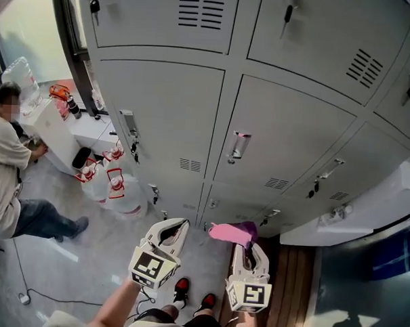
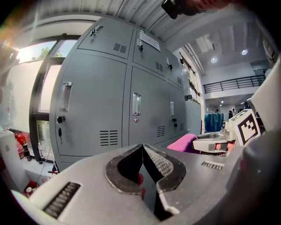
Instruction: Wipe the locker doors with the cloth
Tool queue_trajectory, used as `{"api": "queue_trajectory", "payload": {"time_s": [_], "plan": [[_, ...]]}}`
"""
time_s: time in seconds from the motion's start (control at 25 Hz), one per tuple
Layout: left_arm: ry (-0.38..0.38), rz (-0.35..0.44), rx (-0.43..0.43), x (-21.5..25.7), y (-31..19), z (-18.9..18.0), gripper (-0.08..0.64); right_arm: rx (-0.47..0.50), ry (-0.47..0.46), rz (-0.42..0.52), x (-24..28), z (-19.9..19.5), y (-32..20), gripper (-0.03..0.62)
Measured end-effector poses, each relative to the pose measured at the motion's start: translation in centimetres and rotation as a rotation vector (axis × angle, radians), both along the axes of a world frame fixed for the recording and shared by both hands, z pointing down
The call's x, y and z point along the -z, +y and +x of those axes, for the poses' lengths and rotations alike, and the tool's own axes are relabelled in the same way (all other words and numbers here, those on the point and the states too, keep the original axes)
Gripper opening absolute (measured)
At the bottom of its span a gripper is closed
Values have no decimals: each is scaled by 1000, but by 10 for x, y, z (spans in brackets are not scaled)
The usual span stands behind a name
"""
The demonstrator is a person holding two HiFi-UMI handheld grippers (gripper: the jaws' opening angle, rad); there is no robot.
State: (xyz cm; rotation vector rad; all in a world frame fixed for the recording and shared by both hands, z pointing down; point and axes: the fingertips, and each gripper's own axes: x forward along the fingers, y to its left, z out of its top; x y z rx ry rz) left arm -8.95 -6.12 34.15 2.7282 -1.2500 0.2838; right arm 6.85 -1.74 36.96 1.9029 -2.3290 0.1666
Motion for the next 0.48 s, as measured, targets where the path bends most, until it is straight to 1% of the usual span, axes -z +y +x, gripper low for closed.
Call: {"api": "queue_trajectory", "payload": {"time_s": [0.08, 0.2, 0.4, 0.48], "plan": [[1, -10, 6, -10, -10, 4, 23, 19, 2, -6, -8, 0, -14, 62], [0, -26, 36, -23, -22, 6, 23, 59, 3, -25, -20, -1, -33, 63], [-4, -45, 131, -49, -45, 2, 23, 162, -9, -60, -53, -11, -70, 62], [-4, -47, 155, -60, -57, 0, 23, 186, -15, -68, -68, -14, -84, 62]]}}
